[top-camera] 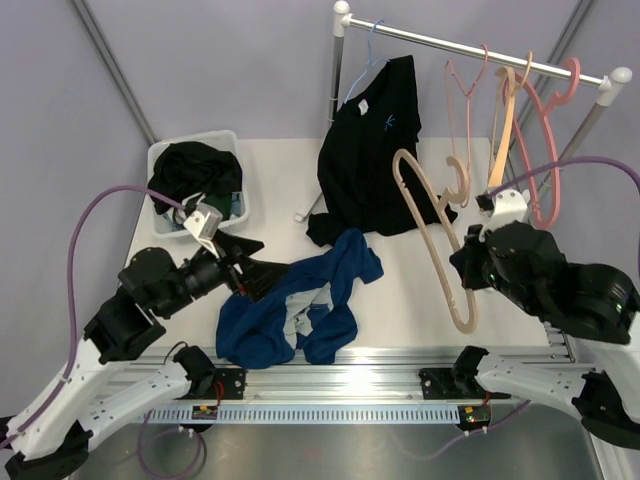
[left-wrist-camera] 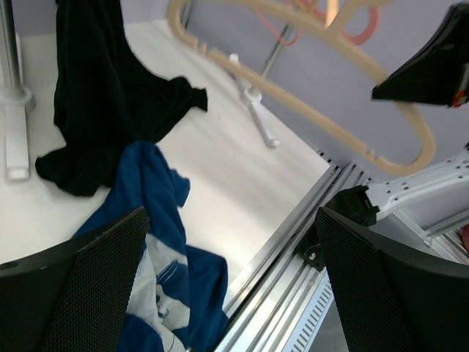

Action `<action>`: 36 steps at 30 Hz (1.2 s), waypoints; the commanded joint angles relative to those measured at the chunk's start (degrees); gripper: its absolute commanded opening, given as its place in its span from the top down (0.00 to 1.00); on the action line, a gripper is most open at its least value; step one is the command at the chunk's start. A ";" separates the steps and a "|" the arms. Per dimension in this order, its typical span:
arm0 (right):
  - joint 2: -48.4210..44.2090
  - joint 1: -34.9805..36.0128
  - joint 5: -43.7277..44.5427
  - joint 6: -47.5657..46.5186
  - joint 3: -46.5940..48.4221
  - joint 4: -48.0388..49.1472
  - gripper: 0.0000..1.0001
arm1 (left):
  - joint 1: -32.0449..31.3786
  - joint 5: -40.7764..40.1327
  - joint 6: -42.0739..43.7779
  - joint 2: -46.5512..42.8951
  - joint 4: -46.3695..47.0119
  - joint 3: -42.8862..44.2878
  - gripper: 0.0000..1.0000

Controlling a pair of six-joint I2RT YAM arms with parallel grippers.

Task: Remove the t-shirt from the hanger
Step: Place the hanger at the clothesline.

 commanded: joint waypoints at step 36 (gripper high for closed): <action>50.10 -21.27 16.54 -8.57 45.66 16.45 1.00 | -0.12 -8.70 7.42 -12.77 -7.99 -3.27 0.01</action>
